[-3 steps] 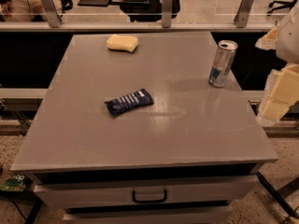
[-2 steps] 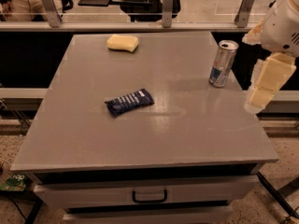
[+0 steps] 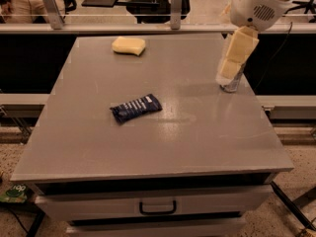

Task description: Move sponge near redbull can

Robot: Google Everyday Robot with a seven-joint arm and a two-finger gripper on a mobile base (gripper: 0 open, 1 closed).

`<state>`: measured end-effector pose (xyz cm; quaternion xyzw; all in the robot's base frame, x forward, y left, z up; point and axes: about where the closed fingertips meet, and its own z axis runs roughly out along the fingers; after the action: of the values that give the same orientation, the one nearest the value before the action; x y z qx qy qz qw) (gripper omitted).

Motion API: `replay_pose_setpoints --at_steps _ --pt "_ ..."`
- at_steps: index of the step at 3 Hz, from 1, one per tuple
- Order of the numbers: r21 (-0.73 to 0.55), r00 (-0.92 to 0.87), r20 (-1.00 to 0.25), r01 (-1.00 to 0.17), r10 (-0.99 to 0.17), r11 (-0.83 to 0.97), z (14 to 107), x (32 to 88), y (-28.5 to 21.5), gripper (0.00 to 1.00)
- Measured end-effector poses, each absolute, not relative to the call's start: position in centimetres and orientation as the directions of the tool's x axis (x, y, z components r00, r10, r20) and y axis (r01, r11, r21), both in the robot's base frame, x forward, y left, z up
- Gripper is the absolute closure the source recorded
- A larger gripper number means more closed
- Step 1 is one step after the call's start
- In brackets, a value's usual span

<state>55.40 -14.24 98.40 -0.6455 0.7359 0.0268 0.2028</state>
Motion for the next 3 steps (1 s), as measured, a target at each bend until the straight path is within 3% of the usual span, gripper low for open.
replay_pose_setpoints --at_steps 3 --pt "-0.207 -0.112 -0.400 -0.956 -0.910 0.208 94.8 65.3 -5.6 0.00"
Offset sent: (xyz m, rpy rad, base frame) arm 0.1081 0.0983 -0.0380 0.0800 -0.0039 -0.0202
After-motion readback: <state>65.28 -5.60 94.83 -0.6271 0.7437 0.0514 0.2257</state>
